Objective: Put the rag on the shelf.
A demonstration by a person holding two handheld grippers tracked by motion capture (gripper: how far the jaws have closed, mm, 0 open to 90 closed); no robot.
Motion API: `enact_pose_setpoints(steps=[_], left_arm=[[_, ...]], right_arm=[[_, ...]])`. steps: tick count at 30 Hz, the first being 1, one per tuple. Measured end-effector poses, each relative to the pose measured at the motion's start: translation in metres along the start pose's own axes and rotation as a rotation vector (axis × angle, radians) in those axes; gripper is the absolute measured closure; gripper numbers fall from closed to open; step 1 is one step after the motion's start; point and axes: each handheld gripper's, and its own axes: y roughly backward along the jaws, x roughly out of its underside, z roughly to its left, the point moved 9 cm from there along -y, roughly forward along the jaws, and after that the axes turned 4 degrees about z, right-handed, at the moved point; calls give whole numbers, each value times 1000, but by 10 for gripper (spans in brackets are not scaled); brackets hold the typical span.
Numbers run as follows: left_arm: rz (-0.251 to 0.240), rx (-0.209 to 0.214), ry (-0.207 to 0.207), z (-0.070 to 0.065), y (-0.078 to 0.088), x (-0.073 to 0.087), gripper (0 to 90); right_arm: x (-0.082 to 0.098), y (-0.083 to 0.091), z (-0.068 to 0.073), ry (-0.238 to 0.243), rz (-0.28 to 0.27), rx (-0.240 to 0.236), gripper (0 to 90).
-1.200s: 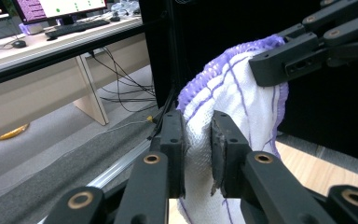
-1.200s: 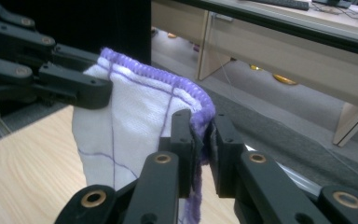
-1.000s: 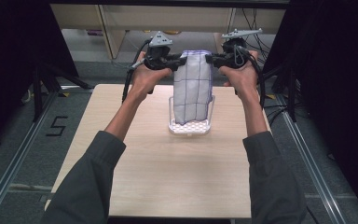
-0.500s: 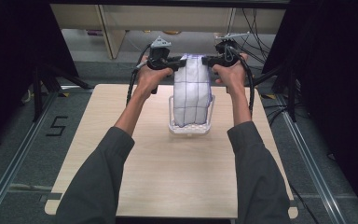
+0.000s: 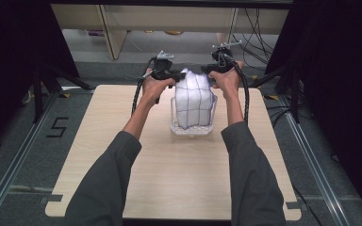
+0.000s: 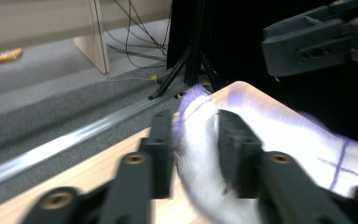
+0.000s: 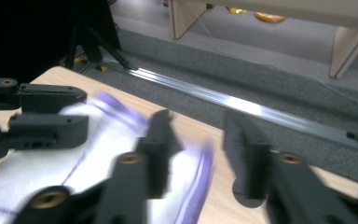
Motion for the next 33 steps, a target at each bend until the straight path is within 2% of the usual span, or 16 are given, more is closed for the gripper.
enact_pose_setpoints(steps=[1, 3, 5, 6, 7, 12, 13, 14, 17, 20, 23, 24, 27, 31, 32, 33], left_arm=[[12, -5, 10, 2, 0, 1, 577], [30, -9, 6, 3, 3, 4, 554], [37, -24, 8, 5, 8, 3, 512], [35, -30, 17, 7, 12, 2, 496], [35, -30, 16, 8, 15, 1, 486], [73, -19, -9, 8, 31, 6, 472], [77, -16, -15, 8, 35, 8, 465], [75, -30, -18, 8, 38, 10, 456], [86, -12, -29, 1, 48, 18, 426], [102, -14, -38, 0, 58, 24, 400], [106, -18, -55, -2, 69, 31, 383], [104, -8, -53, -3, 71, 32, 382], [87, 6, -31, -4, 79, 38, 378], [108, 15, -25, -5, 86, 52, 365], [117, 19, -34, -6, 88, 55, 363], [107, 21, -26, -7, 89, 58, 358]], right_arm=[[2, 0, 0, -17, 15, -3, 564], [3, 2, -3, -2, 16, 16, 544], [2, 7, -5, 12, 0, 0, 537], [3, 10, -4, -9, 11, -3, 530], [2, 13, -5, 10, -4, -3, 523], [2, 32, -4, 42, -32, -21, 521], [3, 35, -2, 32, -35, -29, 521], [5, 38, -1, 38, -35, -36, 515], [9, 48, 4, 61, -62, -43, 512], [17, 56, 12, 65, -58, -69, 497], [28, 62, 18, 100, -41, -89, 488], [31, 64, 19, 119, -50, -91, 487], [39, 70, 24, 122, -52, -110, 484], [51, 76, 28, 163, -46, -120, 484], [53, 76, 27, 179, -48, -106, 484], [56, 77, 28, 174, -37, -110, 484]])
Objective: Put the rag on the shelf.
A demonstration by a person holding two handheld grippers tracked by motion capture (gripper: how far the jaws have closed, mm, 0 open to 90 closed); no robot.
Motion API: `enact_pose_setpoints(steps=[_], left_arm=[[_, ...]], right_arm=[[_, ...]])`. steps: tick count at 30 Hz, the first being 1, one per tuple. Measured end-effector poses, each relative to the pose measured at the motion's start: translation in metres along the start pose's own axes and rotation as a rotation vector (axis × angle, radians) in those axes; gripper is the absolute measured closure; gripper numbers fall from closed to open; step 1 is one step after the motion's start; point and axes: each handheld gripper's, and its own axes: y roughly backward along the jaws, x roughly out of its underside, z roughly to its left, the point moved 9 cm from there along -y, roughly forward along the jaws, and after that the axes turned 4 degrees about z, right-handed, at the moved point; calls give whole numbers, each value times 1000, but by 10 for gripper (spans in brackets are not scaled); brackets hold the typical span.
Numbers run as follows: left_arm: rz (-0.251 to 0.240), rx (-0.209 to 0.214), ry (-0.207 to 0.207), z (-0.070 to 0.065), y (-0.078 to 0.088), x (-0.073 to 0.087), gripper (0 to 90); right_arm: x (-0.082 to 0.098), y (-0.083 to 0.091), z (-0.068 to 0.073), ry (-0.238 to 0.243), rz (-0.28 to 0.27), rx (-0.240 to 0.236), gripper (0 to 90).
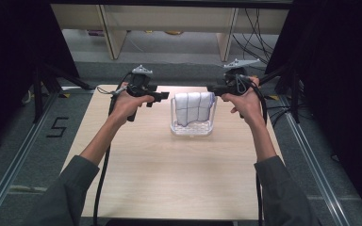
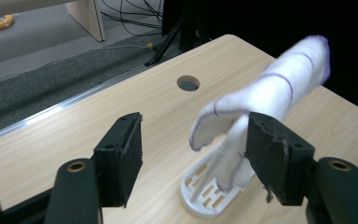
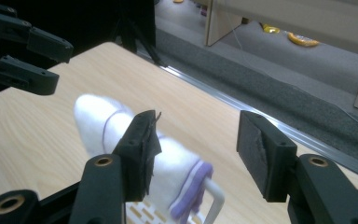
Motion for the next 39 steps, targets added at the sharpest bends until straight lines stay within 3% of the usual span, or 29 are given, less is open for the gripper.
enact_pose_setpoints(steps=[6, 14, 15, 18, 19, 20, 21, 23, 35, 39], left_arm=[[6, 18, -24, -8, 7, 15, 355], [-22, 44, -13, -18, 14, 24, 346], [-15, 52, -16, -20, 14, 27, 344], [-11, 59, -34, -25, 17, 31, 332], [-15, 60, -33, -26, 18, 32, 328], [-14, 56, -32, -28, 19, 34, 324], [-13, 61, -32, -29, 20, 35, 321], [-9, 78, -44, -33, 21, 38, 317], [-14, 106, -54, -47, 30, 55, 272], [-24, 108, -44, -50, 32, 62, 270]], right_arm=[[13, 4, 2, 11, 8, -5, 483], [22, 5, 10, 37, -19, -24, 476], [24, 6, 14, 14, -9, -35, 475], [28, 7, 17, 15, -1, -45, 471], [29, 6, 17, 40, -11, -45, 467], [30, 7, 20, 19, 1, -52, 463], [31, 7, 19, 39, -5, -49, 461], [32, 7, 22, 31, -17, -53, 459], [40, 13, 37, 58, -10, -81, 426], [45, 14, 43, 47, -16, -81, 421]])
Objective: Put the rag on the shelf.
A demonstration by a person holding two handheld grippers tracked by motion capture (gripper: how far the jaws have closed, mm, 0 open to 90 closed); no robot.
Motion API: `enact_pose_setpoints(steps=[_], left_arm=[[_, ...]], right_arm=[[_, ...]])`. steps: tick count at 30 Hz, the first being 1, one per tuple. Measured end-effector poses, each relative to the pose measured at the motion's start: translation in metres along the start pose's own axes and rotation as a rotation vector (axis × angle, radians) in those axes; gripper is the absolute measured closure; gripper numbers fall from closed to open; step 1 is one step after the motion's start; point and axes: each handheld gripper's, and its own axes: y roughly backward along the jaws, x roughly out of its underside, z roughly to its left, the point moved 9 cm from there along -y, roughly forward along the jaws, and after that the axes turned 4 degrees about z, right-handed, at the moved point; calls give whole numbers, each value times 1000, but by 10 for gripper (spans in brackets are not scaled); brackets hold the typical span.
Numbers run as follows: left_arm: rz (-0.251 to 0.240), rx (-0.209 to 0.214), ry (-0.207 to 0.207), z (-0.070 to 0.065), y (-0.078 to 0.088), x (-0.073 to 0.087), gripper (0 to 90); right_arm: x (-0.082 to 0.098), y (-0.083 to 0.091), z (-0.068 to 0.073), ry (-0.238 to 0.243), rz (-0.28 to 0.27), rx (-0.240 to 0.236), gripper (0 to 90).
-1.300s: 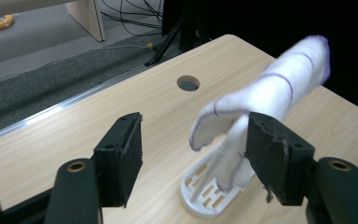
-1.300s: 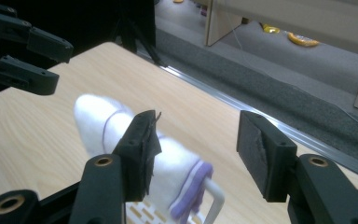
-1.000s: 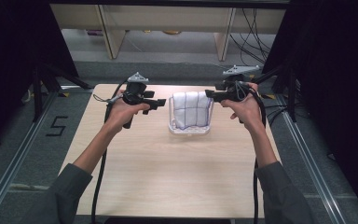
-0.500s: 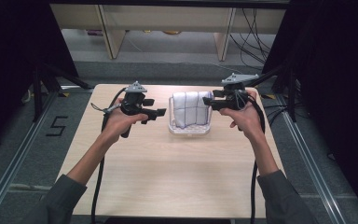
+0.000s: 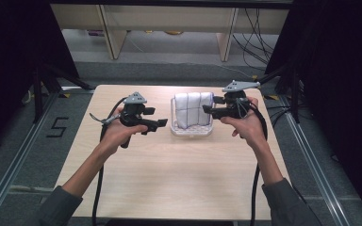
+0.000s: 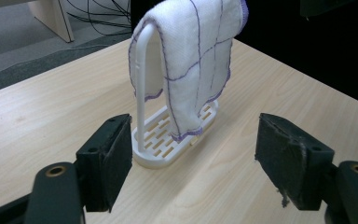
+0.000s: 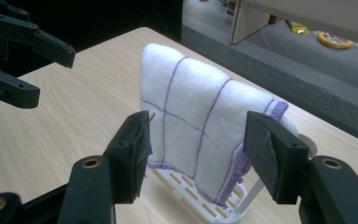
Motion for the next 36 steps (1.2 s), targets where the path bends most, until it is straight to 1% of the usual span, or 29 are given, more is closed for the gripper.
enact_pose_setpoints(steps=[2, 4, 5, 6, 7, 8, 9, 11, 12, 14, 15, 16, 17, 18, 19, 20, 21, 22, 24, 25, 27, 28, 29, 30, 31, 32, 33, 34, 36], left_arm=[[0, 10, -6, -2, 1, 3, 270], [-7, 18, -5, -4, 2, 7, 270], [-6, 9, 3, -4, 3, 8, 270], [-6, 16, -1, -5, 3, 10, 269], [5, 11, -2, -5, 5, 12, 269], [-4, 23, -3, -7, 4, 14, 268], [-5, 19, -5, -7, 5, 15, 268], [-1, 16, -4, -8, 6, 19, 266], [-1, 23, -1, -9, 6, 20, 265], [-3, 27, -8, -11, 7, 23, 263], [1, 22, -6, -11, 8, 24, 263], [-7, 27, -9, -12, 7, 25, 263], [-9, 24, -6, -13, 7, 27, 263], [-3, 22, 2, -14, 7, 29, 263], [-6, 36, 1, -16, 6, 31, 261], [-3, 49, -2, -19, 6, 33, 257], [4, 42, -13, -19, 6, 35, 256], [-4, 41, -12, -22, 6, 37, 256], [-10, 42, -10, -24, 6, 40, 254], [-17, 40, -10, -26, 5, 42, 252], [-8, 41, -27, -28, 4, 48, 249], [-14, 39, -28, -28, 4, 49, 245], [-17, 42, -24, -29, 4, 51, 243], [-8, 33, -20, -29, 3, 54, 244], [6, 49, -23, -29, 3, 57, 243], [0, 34, -22, -29, 4, 57, 241], [-6, 34, -21, -28, 5, 58, 242], [-7, 34, -20, -28, 5, 58, 241], [-14, 24, -17, -27, 5, 58, 241]], right_arm=[[2, 0, 3, -4, -7, -14, 419], [5, 1, 3, 10, -6, -13, 419], [6, 1, 5, 10, -2, -17, 418], [9, 1, 7, 4, 10, -22, 415], [10, 0, 7, 2, 1, -25, 415], [11, 1, 6, 12, 3, -12, 416], [12, 1, 7, 12, -8, -18, 416], [16, 1, 9, 5, 7, -24, 415], [17, 1, 10, -1, 3, -34, 414], [19, 2, 11, 8, 7, -29, 414], [21, 2, 13, -3, 5, -32, 414], [21, 2, 13, 8, -1, -39, 414], [23, 2, 16, -5, 0, -44, 414], [23, 1, 14, 15, -10, -36, 413], [25, 2, 16, 8, 5, -44, 412], [27, 2, 17, -6, -1, -40, 412], [28, 1, 19, -4, -8, -54, 411], [30, 2, 20, 4, 3, -57, 411], [32, 0, 24, -5, -4, -69, 410], [34, 0, 24, 12, -2, -73, 410], [38, -1, 29, -8, 8, -86, 410], [39, -3, 30, -7, 6, -93, 409], [40, -4, 28, 17, 9, -83, 409], [42, -5, 31, -15, 16, -91, 410], [42, -6, 31, -15, 15, -100, 409], [42, -7, 31, -7, 6, -99, 409], [42, -7, 33, -18, 11, -102, 409], [41, -8, 32, 17, -2, -95, 408], [42, -9, 36, 5, 4, -109, 406]])
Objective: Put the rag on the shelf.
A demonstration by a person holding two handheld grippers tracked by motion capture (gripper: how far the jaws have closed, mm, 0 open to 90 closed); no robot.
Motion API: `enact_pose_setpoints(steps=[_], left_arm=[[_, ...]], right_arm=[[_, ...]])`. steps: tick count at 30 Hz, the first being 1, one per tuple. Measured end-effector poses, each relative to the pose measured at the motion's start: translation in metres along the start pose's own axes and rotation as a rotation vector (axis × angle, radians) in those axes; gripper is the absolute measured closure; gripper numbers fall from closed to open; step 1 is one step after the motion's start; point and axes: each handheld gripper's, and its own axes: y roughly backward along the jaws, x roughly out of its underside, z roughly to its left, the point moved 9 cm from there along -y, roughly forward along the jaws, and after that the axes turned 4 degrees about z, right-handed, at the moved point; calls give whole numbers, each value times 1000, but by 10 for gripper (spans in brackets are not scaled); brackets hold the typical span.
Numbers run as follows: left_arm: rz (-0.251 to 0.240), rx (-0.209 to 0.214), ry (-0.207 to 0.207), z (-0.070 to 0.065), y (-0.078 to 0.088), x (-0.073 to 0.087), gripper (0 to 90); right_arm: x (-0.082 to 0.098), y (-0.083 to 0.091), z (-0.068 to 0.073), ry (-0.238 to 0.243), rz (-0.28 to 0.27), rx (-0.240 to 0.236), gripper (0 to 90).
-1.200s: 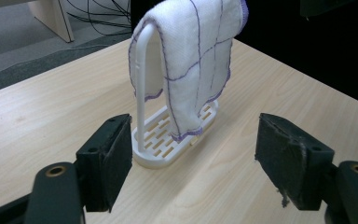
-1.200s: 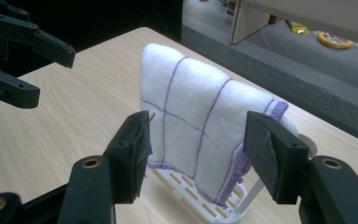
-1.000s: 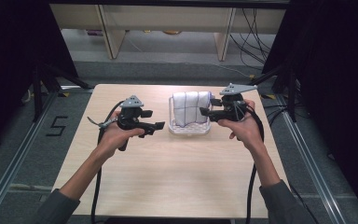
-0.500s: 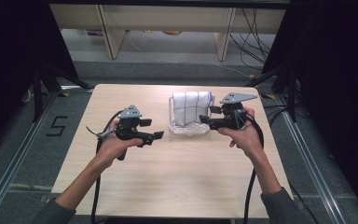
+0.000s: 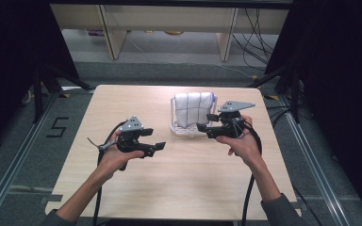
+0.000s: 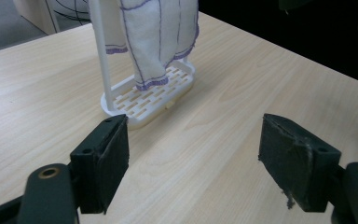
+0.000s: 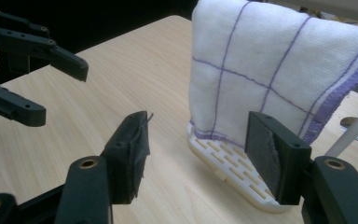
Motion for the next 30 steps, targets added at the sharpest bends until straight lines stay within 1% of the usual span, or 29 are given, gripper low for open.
enact_pose_setpoints(steps=[1, 2, 4, 6, 7, 8, 9, 10, 11, 12, 13, 15, 17, 19, 20, 21, 22, 23, 24, 25, 26, 27, 28, 29, 30], left_arm=[[9, -1, 1, 0, 0, 1, 241], [6, 2, -3, 0, -1, 2, 240], [16, 0, 1, 0, -3, 4, 236], [13, -3, -6, 0, -7, 7, 230], [18, -4, -5, -1, -8, 8, 226], [22, 5, -9, -2, -9, 10, 219], [28, 4, -7, -2, -9, 11, 211], [21, 10, -3, -2, -10, 11, 209], [12, 12, -2, -3, -10, 11, 206], [10, 12, -3, -2, -11, 12, 195], [17, 13, 2, -3, -11, 13, 186], [16, 15, 4, -3, -9, 18, 179], [23, 2, -3, -2, -7, 24, 167], [33, -7, 2, -1, -6, 29, 164], [29, -12, 3, 0, -6, 30, 161], [25, -4, 4, 0, -6, 32, 156], [30, -7, 9, 0, -7, 34, 156], [31, 4, 9, -1, -7, 35, 155], [35, 15, 10, -2, -8, 37, 155], [34, 20, 13, -3, -9, 38, 155], [42, 20, 12, -4, -9, 40, 155], [37, 26, 5, -5, -10, 42, 155], [39, 29, 12, -6, -11, 43, 155], [44, 29, 6, -5, -12, 45, 155], [41, 25, 12, -5, -12, 46, 155]], right_arm=[[0, -1, 0, 5, -4, 4, 404], [2, -1, 2, -14, 6, 0, 402], [4, -5, 4, -9, 9, -6, 398], [7, -8, 5, -1, 19, -13, 394], [7, -10, 7, -16, 16, -18, 393], [8, -11, 5, 12, 19, -19, 391], [9, -12, 7, 1, 18, -28, 384], [10, -13, 9, -7, 25, -25, 380], [11, -13, 8, -2, 28, -23, 379], [11, -14, 8, -5, 19, -21, 371], [12, -14, 11, -13, 24, -40, 362], [15, -15, 10, -23, 26, -38, 344], [18, -16, 11, -32, 36, -39, 329], [22, -17, 12, -50, 50, -45, 310], [23, -18, 11, -56, 40, -35, 300], [24, -19, 9, -45, 46, -41, 292], [26, -19, 9, -53, 55, -41, 287], [27, -22, 11, -59, 48, -58, 279], [29, -23, 12, -72, 56, -54, 262], [31, -25, 13, -60, 64, -54, 248], [33, -25, 15, -71, 81, -57, 244], [34, -27, 16, -64, 78, -63, 240], [35, -30, 19, -65, 77, -75, 234], [36, -31, 20, -59, 83, -72, 230], [36, -33, 19, -37, 78, -63, 227]])
